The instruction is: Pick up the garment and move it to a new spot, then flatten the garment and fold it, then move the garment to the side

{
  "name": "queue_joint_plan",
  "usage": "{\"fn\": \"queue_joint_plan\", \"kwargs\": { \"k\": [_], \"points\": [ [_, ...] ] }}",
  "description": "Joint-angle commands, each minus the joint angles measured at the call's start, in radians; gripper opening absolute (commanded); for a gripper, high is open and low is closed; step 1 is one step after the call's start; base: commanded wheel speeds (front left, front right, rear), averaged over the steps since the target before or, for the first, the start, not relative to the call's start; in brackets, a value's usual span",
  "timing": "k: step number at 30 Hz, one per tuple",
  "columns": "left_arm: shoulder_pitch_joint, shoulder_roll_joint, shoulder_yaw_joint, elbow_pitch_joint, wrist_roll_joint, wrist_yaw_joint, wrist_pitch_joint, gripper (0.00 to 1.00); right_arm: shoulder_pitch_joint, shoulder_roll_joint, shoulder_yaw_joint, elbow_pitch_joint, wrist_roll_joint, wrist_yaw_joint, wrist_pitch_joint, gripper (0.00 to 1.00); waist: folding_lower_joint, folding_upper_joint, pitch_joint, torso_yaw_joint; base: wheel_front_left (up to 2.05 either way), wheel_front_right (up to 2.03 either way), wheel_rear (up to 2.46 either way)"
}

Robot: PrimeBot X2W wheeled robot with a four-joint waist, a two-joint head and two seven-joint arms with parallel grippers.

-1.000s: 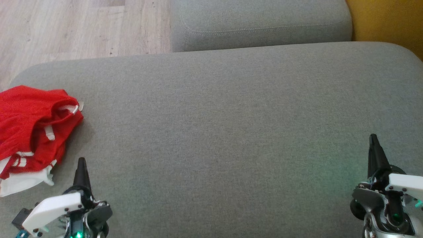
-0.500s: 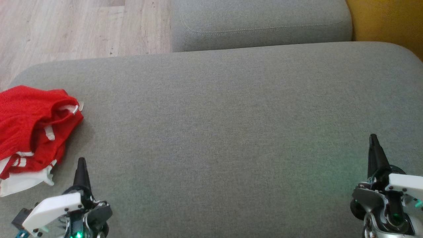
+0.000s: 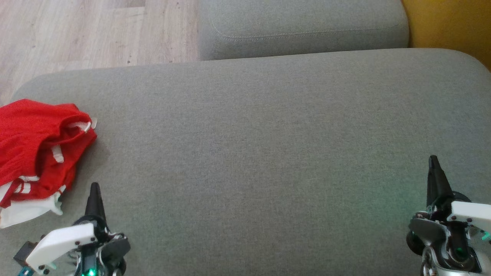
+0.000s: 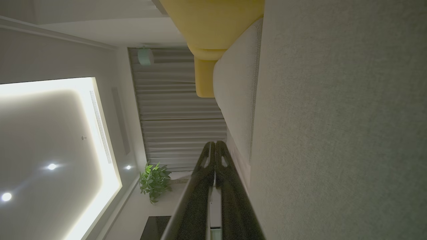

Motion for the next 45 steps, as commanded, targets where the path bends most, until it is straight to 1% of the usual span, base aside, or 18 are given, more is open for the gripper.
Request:
{"fn": "queue_joint_plan", "kwargs": {
  "k": [1,45],
  "points": [
    [-0.027,0.006,0.038,-0.038,-0.006,-0.007,0.003,0.0,-0.026,-0.005,0.021,-0.04,0.007,0.004,0.006,0.0,0.0,0.0,0.0,0.0,0.0,0.0,0.0],
    [-0.027,0.006,0.038,-0.038,-0.006,-0.007,0.003,0.0,-0.026,-0.005,0.021,-0.04,0.007,0.004,0.006,0.0,0.0,0.0,0.0,0.0,0.0,0.0,0.0]
  ]
}}
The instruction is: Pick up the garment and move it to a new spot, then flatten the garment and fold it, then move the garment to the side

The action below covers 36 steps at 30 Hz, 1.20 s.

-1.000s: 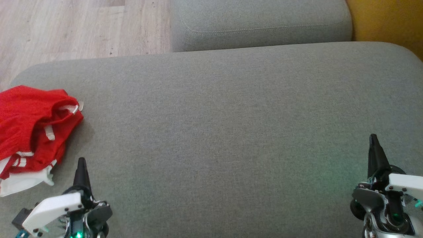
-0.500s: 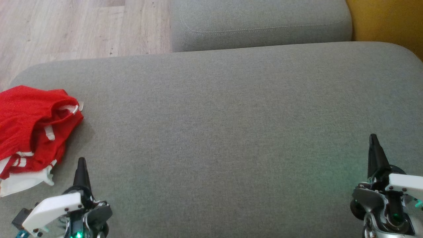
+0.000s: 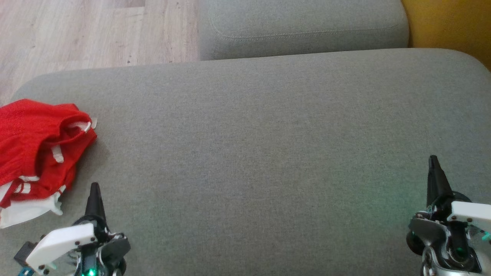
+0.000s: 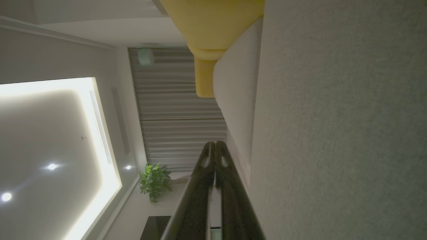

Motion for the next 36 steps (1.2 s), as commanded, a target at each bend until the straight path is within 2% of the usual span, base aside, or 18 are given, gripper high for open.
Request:
{"fn": "queue_joint_plan", "kwargs": {
  "k": [1,28,29,32,36],
  "points": [
    [-0.027,0.006,0.038,-0.038,-0.006,-0.007,0.003,0.0,-0.026,-0.005,0.021,-0.04,0.007,0.004,0.006,0.0,0.0,0.0,0.0,0.0,0.0,0.0,0.0],
    [-0.027,0.006,0.038,-0.038,-0.006,-0.007,0.003,0.0,-0.026,-0.005,0.021,-0.04,0.007,0.004,0.006,0.0,0.0,0.0,0.0,0.0,0.0,0.0,0.0],
    [0.0,0.0,0.0,0.0,0.0,0.0,0.0,1.0,0.0,0.0,0.0,0.001,0.0,0.0,0.0,1.0,0.0,0.0,0.0,0.0,0.0,0.0,0.0],
    [0.015,-0.001,-0.007,0.04,0.001,0.001,-0.001,1.0,0.015,0.003,0.002,0.042,0.0,0.0,0.0,1.0,0.0,0.0,0.0,0.0,0.0,0.0,0.0],
    [0.008,0.0,-0.011,0.043,0.013,0.001,-0.013,1.0,0.009,0.0,0.006,0.037,-0.008,0.0,-0.008,1.0,0.0,0.0,0.001,0.0,0.0,0.0,0.0]
  ]
}}
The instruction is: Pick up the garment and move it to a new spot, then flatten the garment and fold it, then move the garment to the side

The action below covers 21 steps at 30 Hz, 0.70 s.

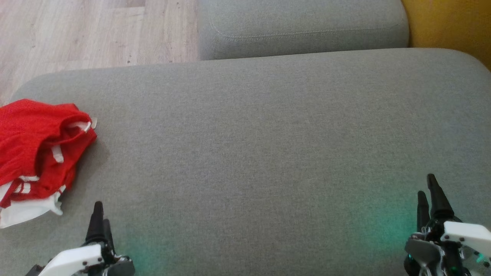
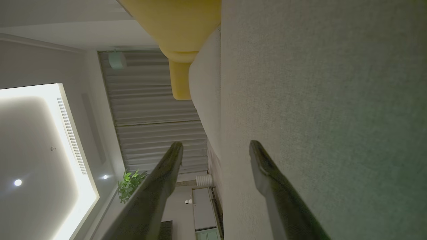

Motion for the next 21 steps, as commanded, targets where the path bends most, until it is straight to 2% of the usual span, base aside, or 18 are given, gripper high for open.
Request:
{"fn": "queue_joint_plan", "kwargs": {
  "k": [1,21],
  "points": [
    [-0.052,0.004,-0.002,-0.029,0.015,0.0,-0.008,1.0,-0.049,-0.007,0.006,-0.038,-0.01,0.0,-0.01,1.0,0.0,-0.0001,0.001,0.0,0.0,0.0,0.0],
    [-0.089,0.005,-0.01,-0.021,0.25,-0.002,-0.068,1.0,-0.095,-0.033,0.052,-0.026,-0.173,0.001,-0.073,1.0,0.0,-0.0001,0.01,-0.002,0.0,0.0,0.0]
  ]
}}
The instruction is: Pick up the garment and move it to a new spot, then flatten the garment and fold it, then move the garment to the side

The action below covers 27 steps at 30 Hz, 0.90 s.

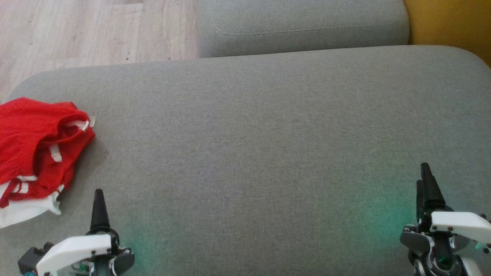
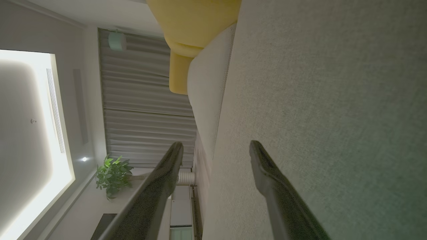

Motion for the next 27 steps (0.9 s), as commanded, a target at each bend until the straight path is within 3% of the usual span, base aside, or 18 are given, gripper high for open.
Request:
{"fn": "queue_joint_plan", "kwargs": {
  "k": [1,27],
  "points": [
    [-0.061,0.005,-0.002,-0.023,0.044,-0.002,-0.013,1.0,-0.059,-0.025,0.011,-0.025,-0.034,0.001,-0.014,1.0,0.0,-0.0001,0.0,0.0,0.0,0.0,0.0],
    [-0.081,0.006,-0.007,0.007,0.372,-0.003,-0.09,1.0,-0.108,-0.035,0.044,0.007,-0.318,0.002,-0.09,1.0,0.0,-0.0001,0.0,-0.002,0.0,0.0,0.0]
  ]
}}
